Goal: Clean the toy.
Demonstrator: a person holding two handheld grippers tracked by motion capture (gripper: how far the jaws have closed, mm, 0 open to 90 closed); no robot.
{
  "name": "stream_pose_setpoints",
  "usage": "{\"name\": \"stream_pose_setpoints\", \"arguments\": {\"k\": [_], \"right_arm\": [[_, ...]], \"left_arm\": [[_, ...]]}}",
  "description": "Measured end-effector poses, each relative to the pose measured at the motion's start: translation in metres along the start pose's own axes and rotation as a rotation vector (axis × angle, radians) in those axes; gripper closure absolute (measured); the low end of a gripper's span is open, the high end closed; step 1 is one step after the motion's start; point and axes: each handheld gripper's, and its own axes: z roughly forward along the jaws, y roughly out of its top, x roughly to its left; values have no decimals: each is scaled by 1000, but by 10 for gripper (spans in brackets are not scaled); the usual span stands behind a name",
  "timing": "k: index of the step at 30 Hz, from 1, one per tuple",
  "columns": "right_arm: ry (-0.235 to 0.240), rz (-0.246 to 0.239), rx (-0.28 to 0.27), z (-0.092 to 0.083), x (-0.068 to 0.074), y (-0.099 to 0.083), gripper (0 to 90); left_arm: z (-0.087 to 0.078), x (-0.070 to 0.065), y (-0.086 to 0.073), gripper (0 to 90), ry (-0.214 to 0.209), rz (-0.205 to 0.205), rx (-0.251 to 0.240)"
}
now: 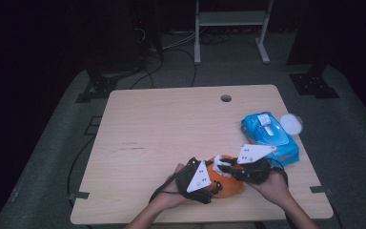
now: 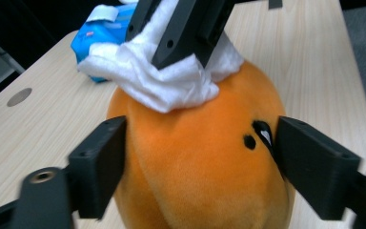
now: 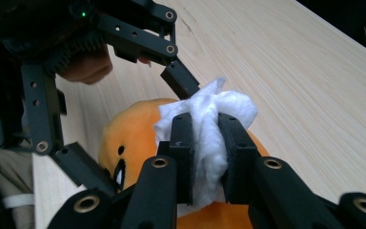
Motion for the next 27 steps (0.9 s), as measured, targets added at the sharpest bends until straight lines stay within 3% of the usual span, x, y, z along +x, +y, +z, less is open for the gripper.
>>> {"name": "stream_pose_setpoints", "arguments": {"k": [3, 7, 10, 12, 15, 17, 25, 27], "right_arm": [[-11, -2, 16, -1, -6, -1, 766], [-53, 43, 32, -9, -21, -16, 766], [-48, 67, 23, -14, -21, -20, 766], [-19, 58, 3, -12, -15, -14, 766], [22, 26, -15, -7, -6, -5, 766], [22, 7, -5, -4, -5, -2, 766], [-30, 81, 11, -15, -25, -23, 766], [-28, 89, 3, -14, -25, -24, 766]], "left_arm": [[-2, 2, -5, 249, 1, 7, 7], [-3, 2, -7, 261, -3, 10, 2], [-1, -4, -3, 262, 5, 66, -9], [-1, -9, -1, 263, 7, 128, -15], [-1, -13, 0, 263, 10, 178, -3], [-2, -11, -2, 271, 7, 163, -8], [-3, -1, -10, 276, -19, 77, -15], [-3, 1, -5, 206, -23, 55, -5]]}}
